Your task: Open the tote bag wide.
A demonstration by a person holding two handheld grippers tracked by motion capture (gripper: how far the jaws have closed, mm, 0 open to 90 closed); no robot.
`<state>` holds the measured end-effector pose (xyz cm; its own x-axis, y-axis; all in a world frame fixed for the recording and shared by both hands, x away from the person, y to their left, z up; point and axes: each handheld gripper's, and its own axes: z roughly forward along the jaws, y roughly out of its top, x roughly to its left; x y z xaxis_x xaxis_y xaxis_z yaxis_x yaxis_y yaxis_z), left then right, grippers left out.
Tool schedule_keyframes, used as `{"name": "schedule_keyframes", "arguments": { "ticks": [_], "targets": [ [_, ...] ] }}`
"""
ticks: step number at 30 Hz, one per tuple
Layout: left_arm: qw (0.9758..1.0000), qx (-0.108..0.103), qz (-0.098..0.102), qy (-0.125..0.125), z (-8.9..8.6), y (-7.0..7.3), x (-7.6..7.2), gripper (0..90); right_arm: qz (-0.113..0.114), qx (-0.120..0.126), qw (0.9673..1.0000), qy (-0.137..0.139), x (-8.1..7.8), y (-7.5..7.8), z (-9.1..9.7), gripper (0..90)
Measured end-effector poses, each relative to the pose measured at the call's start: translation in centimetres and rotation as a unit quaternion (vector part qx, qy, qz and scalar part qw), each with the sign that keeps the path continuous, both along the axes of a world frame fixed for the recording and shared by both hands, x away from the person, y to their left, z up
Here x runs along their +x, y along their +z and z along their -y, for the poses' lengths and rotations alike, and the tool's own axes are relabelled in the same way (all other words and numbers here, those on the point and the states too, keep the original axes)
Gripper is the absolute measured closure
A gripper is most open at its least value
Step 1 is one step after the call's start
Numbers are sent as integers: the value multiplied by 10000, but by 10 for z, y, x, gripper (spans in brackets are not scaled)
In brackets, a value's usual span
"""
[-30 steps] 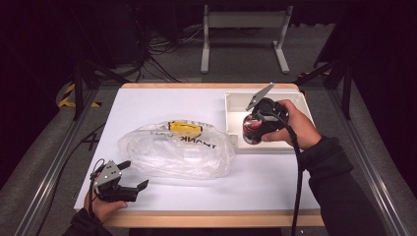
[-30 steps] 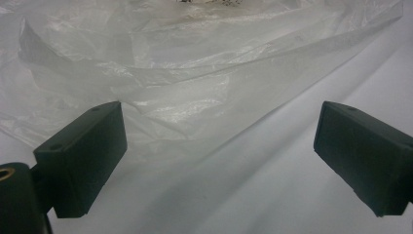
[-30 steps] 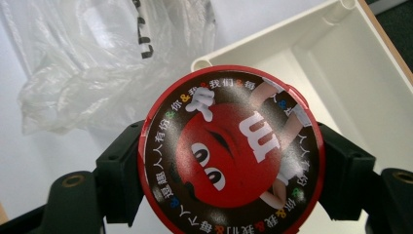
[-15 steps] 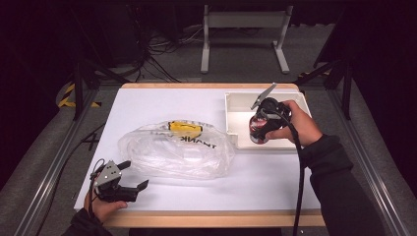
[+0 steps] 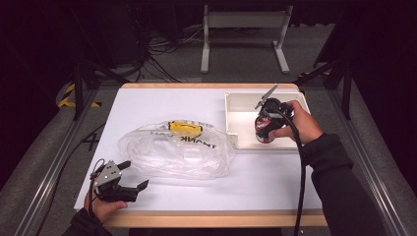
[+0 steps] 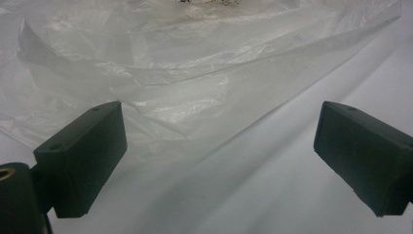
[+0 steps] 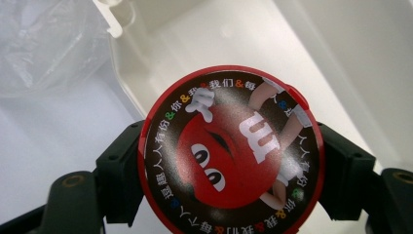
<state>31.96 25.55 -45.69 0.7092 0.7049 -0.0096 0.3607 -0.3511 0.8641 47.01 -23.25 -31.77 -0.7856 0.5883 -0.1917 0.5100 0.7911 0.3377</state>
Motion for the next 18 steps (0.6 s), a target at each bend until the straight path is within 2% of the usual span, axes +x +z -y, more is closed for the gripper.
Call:
{"name": "schedule_keyframes", "arguments": {
  "ticks": [18],
  "targets": [
    [10000,-15,36,-11,-1,0,-1,60,-115,-10,9998,-171,23,-26,8,252]
  ]
}}
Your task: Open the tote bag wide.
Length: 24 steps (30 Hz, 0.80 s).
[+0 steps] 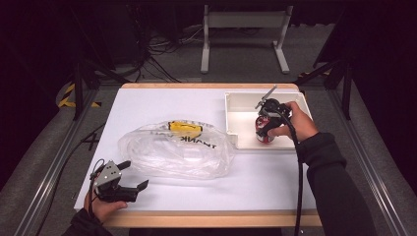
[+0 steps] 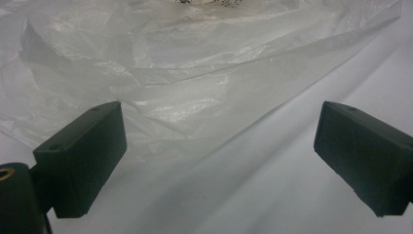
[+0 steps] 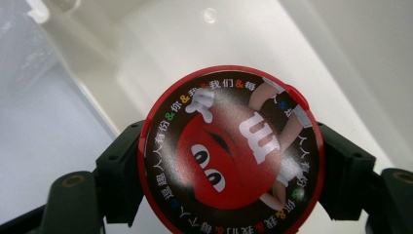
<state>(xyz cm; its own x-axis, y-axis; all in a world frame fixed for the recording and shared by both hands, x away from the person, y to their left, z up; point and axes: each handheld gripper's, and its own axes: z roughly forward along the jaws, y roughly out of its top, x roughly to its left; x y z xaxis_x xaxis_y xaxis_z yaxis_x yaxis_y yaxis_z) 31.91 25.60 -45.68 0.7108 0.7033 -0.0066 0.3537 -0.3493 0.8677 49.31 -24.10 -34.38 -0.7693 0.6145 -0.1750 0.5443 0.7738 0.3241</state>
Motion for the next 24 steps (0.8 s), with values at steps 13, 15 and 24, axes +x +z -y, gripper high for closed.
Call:
{"name": "schedule_keyframes", "arguments": {
  "ticks": [13,15,24],
  "targets": [
    [10000,1,27,-8,0,0,0,61,-133,98,9998,-142,12,-15,1,252],
    [10000,-2,29,-6,0,0,0,60,-97,103,9998,-135,14,-17,1,251],
    [10000,-30,45,-3,-1,0,-1,61,-136,169,9996,-183,18,-25,1,251]
  ]
}}
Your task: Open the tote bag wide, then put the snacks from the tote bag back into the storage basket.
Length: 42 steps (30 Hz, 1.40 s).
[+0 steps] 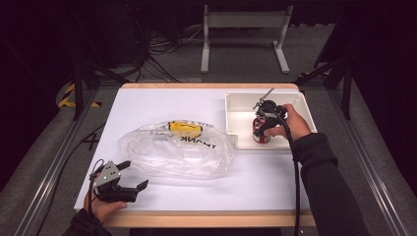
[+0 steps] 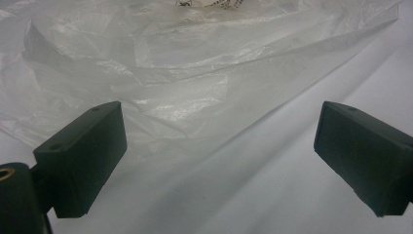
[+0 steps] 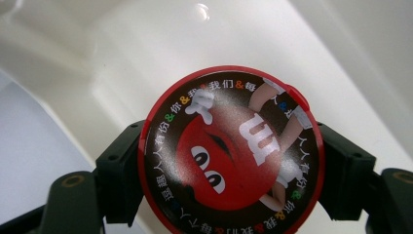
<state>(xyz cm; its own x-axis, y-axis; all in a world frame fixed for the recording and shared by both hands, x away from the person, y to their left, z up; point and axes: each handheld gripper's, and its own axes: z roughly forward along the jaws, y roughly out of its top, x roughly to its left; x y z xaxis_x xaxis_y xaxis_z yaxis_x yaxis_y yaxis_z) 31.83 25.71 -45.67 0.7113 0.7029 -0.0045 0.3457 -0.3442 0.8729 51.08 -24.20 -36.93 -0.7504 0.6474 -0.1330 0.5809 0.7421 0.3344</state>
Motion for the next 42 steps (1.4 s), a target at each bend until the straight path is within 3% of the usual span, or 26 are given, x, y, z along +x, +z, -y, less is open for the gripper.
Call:
{"name": "schedule_keyframes", "arguments": {
  "ticks": [5,12,27,33,42],
  "targets": [
    [9999,-89,-50,16,-1,0,0,61,-16,86,10000,7,1,-1,0,251],
    [9999,-96,-30,-24,-2,0,1,61,-151,-2,9998,-101,3,-4,4,236],
    [9998,-167,-58,-63,-3,-1,1,61,-132,36,9997,-185,3,-7,3,180],
    [9998,-145,-39,-102,-3,0,1,61,3,35,9996,-266,3,-5,1,108],
    [9998,-140,-91,-133,-3,-1,2,60,371,229,9988,-239,-5,10,-6,94]
  ]
}}
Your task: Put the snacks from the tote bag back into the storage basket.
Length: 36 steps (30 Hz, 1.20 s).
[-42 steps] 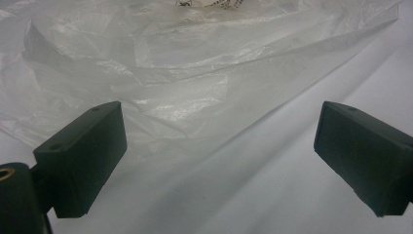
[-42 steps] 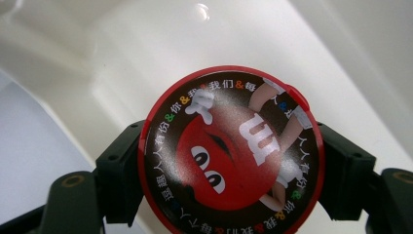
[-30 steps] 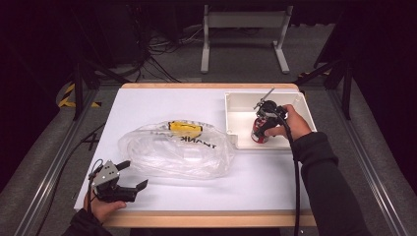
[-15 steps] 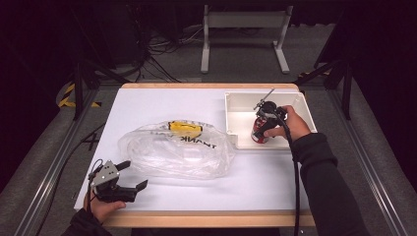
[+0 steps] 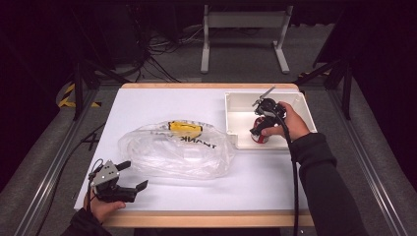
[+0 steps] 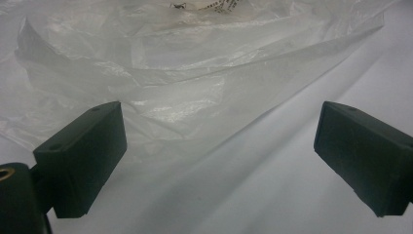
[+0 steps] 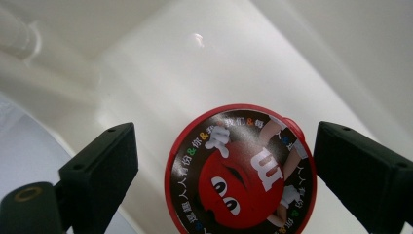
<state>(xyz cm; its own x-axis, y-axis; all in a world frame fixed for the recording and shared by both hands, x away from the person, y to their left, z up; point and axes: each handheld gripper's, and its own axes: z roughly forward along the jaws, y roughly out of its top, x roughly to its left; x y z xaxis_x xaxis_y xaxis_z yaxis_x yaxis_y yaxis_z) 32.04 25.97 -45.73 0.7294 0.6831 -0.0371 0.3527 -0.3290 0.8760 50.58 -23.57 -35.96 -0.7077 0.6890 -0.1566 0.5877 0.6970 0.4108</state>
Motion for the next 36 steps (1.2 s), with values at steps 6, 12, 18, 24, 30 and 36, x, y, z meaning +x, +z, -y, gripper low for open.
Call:
{"name": "schedule_keyframes", "arguments": {
  "ticks": [6,12,18,24,30,36],
  "targets": [
    [10000,6,32,30,0,0,-1,61,218,-4,9998,27,-6,9,-2,100],
    [10000,27,3,40,1,0,0,60,350,20,9994,12,-12,18,1,114],
    [10000,44,35,68,1,0,-1,61,511,160,9986,20,-22,25,5,123],
    [9999,44,38,95,1,0,-1,62,729,232,9970,81,-35,31,10,123],
    [9999,19,11,98,1,0,-1,61,800,164,9965,168,-44,35,12,129],
    [9999,46,49,82,1,0,-1,62,933,139,9953,242,-57,39,15,133]
  ]
}}
